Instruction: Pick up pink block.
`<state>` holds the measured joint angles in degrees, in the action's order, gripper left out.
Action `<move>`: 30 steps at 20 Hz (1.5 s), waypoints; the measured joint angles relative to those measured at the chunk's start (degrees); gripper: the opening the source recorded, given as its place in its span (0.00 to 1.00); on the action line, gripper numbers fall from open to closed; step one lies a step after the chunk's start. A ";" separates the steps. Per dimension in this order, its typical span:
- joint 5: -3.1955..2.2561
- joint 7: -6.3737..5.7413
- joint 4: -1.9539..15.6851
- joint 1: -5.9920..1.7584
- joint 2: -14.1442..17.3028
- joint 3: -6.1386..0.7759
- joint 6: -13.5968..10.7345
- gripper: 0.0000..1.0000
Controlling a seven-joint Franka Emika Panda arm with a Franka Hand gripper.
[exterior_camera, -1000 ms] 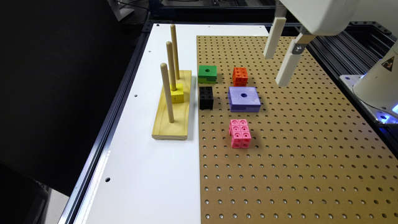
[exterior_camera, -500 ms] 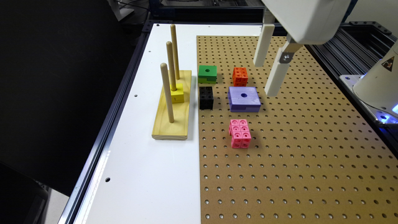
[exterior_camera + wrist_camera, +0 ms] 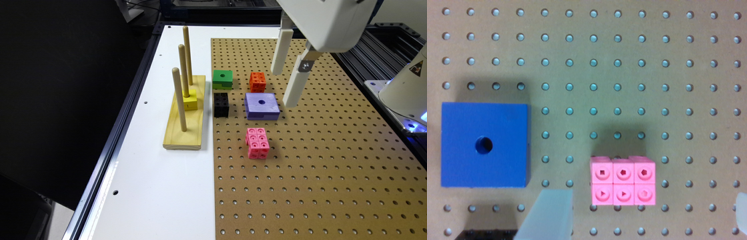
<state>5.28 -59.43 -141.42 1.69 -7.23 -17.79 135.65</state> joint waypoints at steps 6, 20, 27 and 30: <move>-0.20 -0.01 -0.06 -0.05 5.24 -0.01 5.04 1.00; -0.74 -0.02 -0.27 -0.28 10.54 -0.01 9.74 1.00; -1.38 -0.03 -0.56 -0.43 14.79 0.08 13.62 1.00; -1.55 -0.03 -0.55 -0.63 16.26 0.08 15.17 1.00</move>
<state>3.72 -59.46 -141.97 1.06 9.02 -17.71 150.82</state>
